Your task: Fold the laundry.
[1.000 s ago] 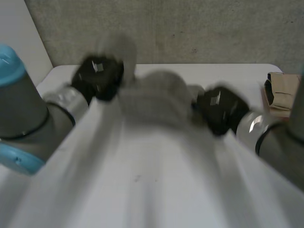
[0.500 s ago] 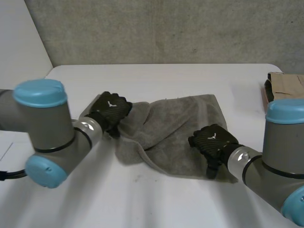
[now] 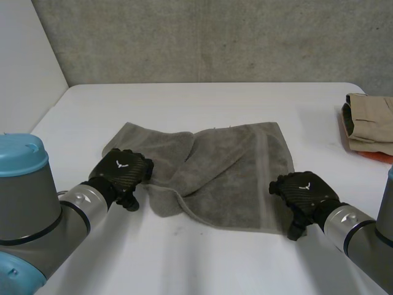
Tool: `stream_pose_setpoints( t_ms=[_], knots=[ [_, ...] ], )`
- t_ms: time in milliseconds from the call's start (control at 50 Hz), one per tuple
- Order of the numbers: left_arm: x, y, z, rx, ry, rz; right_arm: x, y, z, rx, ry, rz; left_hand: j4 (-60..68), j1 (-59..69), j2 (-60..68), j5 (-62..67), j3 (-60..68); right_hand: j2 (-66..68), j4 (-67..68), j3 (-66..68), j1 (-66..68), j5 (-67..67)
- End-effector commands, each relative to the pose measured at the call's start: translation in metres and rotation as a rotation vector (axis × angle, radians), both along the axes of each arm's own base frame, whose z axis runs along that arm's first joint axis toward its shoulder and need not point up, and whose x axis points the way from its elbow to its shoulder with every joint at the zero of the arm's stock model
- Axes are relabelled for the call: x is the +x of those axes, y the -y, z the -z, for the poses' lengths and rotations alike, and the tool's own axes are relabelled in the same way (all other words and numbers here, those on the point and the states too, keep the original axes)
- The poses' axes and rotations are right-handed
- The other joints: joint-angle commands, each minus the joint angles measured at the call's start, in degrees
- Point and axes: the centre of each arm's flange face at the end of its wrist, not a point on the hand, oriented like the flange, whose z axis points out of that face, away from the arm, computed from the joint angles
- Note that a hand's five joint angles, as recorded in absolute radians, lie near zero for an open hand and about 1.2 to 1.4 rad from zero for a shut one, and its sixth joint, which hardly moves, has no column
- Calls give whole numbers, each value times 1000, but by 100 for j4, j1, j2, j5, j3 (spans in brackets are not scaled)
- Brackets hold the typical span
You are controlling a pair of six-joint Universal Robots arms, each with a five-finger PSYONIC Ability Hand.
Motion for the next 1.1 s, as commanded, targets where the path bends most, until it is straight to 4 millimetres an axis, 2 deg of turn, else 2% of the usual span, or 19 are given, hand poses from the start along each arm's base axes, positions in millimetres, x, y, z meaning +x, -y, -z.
stream_pose_setpoints(
  t_ms=[20,240,700,780,900,1000,1020,1060,1080,1100],
  knots=[
    [1,3,1,-13,-5,-7,-1,6,14,-20,-31,-7,405,315,408,449,338,861,820,877,1165,766],
    [2,7,1,-22,-11,-17,1,12,23,-45,-30,-8,355,264,357,399,288,1198,1158,1214,1502,1103],
    [4,5,-4,-32,-16,-21,10,38,22,-119,-9,-14,372,281,374,416,305,2123,2083,2139,2427,2028],
    [4,3,-3,-28,-14,-21,10,40,26,-111,-12,-13,372,281,374,416,305,2793,2753,2809,3097,2698],
    [5,3,-2,-25,-13,-21,9,41,27,-104,-15,-10,372,281,374,416,305,5667,5627,5683,5971,5572],
    [5,3,-4,-30,-15,-21,8,42,19,-120,1,-5,372,281,374,416,305,5734,5693,5750,6038,5639],
    [5,3,-4,-32,-16,-21,7,42,8,-143,16,6,372,281,374,416,305,4890,4850,4906,5194,4795],
    [5,2,-7,-39,-20,-21,6,38,-8,-174,26,8,355,264,357,399,288,1752,1711,1768,2056,1657],
    [5,2,-7,-40,-21,-21,5,35,-14,-180,31,9,355,264,357,399,288,670,630,686,974,575],
    [5,2,-8,-42,-22,-21,3,29,-23,-177,40,17,355,264,357,399,288,177,136,193,481,82]
  ],
)
